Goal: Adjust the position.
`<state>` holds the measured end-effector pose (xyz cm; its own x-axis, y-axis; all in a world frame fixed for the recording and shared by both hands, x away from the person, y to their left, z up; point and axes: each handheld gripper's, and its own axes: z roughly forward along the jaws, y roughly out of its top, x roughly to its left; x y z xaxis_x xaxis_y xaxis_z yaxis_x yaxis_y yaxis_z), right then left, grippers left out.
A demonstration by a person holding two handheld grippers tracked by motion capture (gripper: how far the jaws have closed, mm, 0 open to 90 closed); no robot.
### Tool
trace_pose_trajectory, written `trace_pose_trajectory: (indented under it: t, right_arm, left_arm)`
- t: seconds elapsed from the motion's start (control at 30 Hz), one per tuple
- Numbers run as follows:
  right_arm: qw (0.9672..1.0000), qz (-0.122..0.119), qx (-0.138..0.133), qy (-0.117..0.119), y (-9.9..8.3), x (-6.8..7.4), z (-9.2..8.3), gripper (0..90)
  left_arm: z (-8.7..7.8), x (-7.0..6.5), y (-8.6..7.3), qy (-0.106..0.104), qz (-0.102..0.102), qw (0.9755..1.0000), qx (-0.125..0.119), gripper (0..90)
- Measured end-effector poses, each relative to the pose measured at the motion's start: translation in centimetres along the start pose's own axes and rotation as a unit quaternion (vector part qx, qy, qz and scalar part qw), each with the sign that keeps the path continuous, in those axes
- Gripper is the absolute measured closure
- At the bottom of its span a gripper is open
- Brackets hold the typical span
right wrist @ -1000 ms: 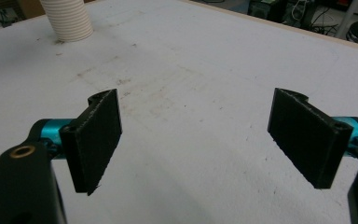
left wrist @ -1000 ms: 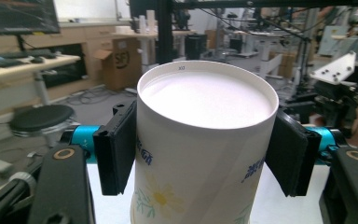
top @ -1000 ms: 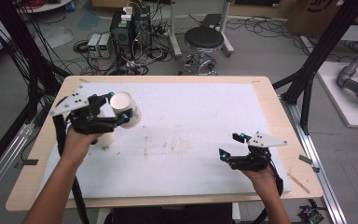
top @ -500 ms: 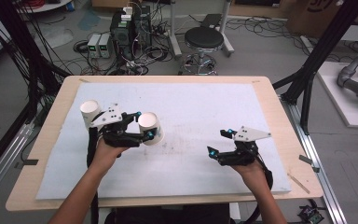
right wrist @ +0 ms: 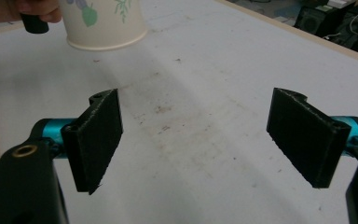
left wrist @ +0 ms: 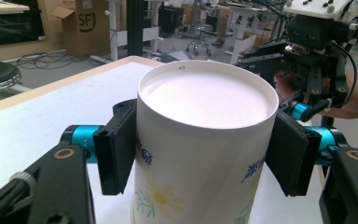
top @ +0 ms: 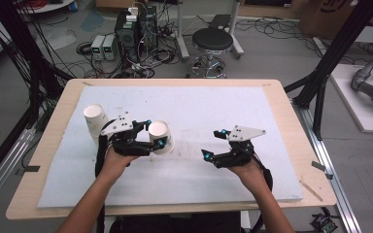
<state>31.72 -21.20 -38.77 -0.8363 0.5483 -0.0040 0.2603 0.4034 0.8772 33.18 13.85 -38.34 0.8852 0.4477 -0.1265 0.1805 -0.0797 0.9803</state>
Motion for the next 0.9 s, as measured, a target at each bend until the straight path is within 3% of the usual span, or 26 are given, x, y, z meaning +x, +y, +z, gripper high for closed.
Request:
trace_pose_trajectory:
  t: [0.23, 0.47, 0.67, 0.9]
  right_arm:
    - [0.9998, -0.007, 0.007, 0.02, -0.3, 0.6, 0.4, 18.3]
    - [0.9989, -0.021, 0.009, 0.041, -0.3, 1.3, 0.7, 18.4]
    - [0.9972, -0.029, 0.0, 0.069, 0.0, 2.0, 1.4, 18.4]
    - [0.9955, -0.028, -0.011, 0.09, 0.2, 2.2, 1.7, 18.4]
  left_arm:
    - [0.6, 0.1, -0.2, -0.01, -0.006, 0.9999, 0.004, 32.4]
    - [1.2, -0.3, -0.2, -0.035, -0.014, 0.9993, 0.008, 32.4]
    - [2.1, -1.3, -0.1, -0.062, 0.001, 0.9979, 0.018, 32.7]
    - [3.3, -2.1, 0.2, -0.089, 0.004, 0.9958, 0.019, 33.2]
